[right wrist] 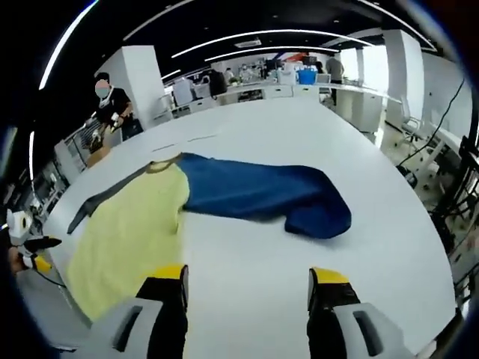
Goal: Fold the garment on the visible template until the final outline fits inside the template.
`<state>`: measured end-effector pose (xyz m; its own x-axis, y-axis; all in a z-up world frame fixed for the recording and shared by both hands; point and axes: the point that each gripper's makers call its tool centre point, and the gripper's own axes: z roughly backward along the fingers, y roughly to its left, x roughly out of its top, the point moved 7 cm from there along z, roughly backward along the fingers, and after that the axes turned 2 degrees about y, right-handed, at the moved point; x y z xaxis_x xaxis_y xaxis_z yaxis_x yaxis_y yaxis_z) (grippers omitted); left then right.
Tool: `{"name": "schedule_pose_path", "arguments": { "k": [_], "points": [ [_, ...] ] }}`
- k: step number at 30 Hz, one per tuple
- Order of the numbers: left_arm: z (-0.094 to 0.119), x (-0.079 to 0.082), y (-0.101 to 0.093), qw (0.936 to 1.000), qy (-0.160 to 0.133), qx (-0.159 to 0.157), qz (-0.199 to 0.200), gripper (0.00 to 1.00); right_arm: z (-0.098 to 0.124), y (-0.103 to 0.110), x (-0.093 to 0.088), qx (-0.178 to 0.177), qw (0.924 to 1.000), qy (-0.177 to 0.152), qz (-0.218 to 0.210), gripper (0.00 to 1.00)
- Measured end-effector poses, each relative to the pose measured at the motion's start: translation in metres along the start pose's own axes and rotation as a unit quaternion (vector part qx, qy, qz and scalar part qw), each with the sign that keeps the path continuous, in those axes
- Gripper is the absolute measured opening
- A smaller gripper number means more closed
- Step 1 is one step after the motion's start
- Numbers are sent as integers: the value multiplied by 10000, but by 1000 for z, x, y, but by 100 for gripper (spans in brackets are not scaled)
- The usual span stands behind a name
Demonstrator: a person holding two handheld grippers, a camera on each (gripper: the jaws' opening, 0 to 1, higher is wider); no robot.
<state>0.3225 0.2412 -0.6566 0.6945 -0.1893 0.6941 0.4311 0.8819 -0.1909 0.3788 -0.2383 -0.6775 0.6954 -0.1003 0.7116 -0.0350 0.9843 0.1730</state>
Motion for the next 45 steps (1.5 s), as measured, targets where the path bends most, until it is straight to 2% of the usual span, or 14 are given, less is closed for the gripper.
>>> {"name": "schedule_pose_path", "arguments": {
  "k": [3,7,12,15,17,20,29,32,37,40,45],
  "points": [
    [0,2,-1,10000,-45,-6,-25,93,-5,-12,4,-329,9991,-142,-222,56],
    [2,6,-3,9997,-248,-49,-35,91,-7,-19,7,-691,9966,-275,-356,50],
    [5,13,-2,9986,-453,18,-281,88,-12,-24,11,-916,9929,-475,-594,43],
    [5,18,-5,9977,-608,-75,-278,87,-16,-25,12,-1019,9916,-488,-632,36],
    [5,21,-7,9965,-694,-94,-456,86,-18,-25,12,-1083,9911,-457,-623,35],
    [3,21,-9,9964,-631,-91,-564,84,-19,-27,12,-1233,9862,-529,-968,33],
    [2,19,-7,9969,-543,-103,-562,82,-32,-39,12,-1300,9821,-626,-1211,17],
    [2,20,-7,9967,-556,-107,-580,82,-36,-37,10,-1338,9823,-568,-1181,13],
    [2,20,-7,9966,-594,-109,-568,82,-38,-38,11,-1537,9801,-656,-1073,1],
    [1,20,-7,9967,-570,-92,-569,81,-40,-37,12,-1502,9778,-745,-1257,0],
    [1,20,-7,9965,-594,-87,-574,80,-37,-39,14,-1489,9781,-712,-1268,0]
  ]
}}
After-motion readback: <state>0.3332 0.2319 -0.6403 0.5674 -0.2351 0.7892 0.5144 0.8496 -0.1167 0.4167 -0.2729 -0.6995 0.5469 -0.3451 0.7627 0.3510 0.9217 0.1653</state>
